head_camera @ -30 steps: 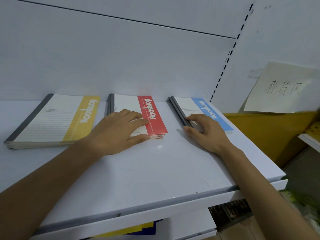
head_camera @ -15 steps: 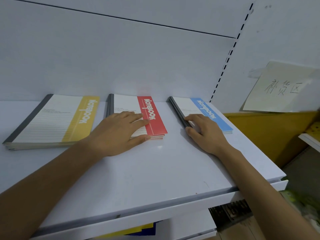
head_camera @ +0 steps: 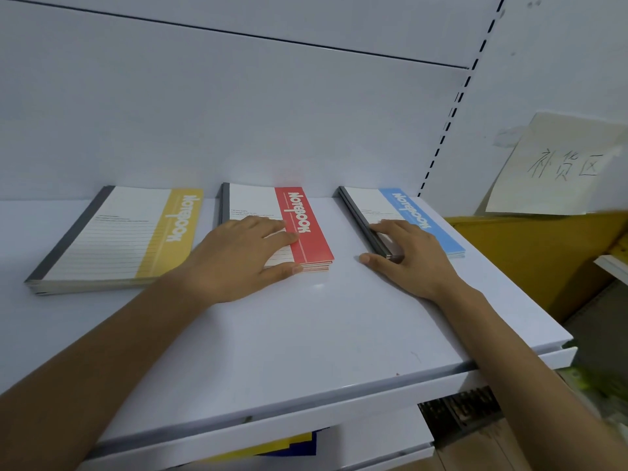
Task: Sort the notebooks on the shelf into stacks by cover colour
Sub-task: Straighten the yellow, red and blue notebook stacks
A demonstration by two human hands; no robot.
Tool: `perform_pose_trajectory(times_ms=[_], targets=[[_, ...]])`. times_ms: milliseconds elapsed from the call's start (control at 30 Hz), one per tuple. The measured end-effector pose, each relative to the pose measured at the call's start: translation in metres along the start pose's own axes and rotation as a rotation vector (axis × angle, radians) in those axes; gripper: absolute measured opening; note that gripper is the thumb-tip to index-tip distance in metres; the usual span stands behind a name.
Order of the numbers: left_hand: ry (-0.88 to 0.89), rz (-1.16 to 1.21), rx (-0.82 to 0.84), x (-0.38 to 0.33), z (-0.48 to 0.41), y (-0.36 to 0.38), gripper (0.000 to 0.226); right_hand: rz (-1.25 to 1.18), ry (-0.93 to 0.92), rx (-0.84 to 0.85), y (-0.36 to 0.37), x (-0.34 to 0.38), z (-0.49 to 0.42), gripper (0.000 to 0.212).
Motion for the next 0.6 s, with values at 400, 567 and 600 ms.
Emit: perform_pose_trajectory(times_ms=[400,567,600], targets=[[-0.002,-0.016,0.017,0.001,0.0,0.004,0.084,0.029,0.003,0.069,0.002,-0.003,0.004,0.068],[-0.006,-0.029,0.005,-0.004,0.001,0.001,0.083,0.106,0.026,0.057,-0.002,0.006,0.004,0.063],[-0.011,-0.017,0.002,-0.005,0.001,0.0,0.09,0.115,0.033,0.063,-0.002,0.007,0.004,0.063]])
Point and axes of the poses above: each hand's wrist, its own z-axis away from the middle knuckle, its own y-axis out of the palm, x = y × z, the point moved 4 cm from there along -z, towards the middle knuckle, and after that the axes turned 10 degrees about z, right-handed, at the moved point
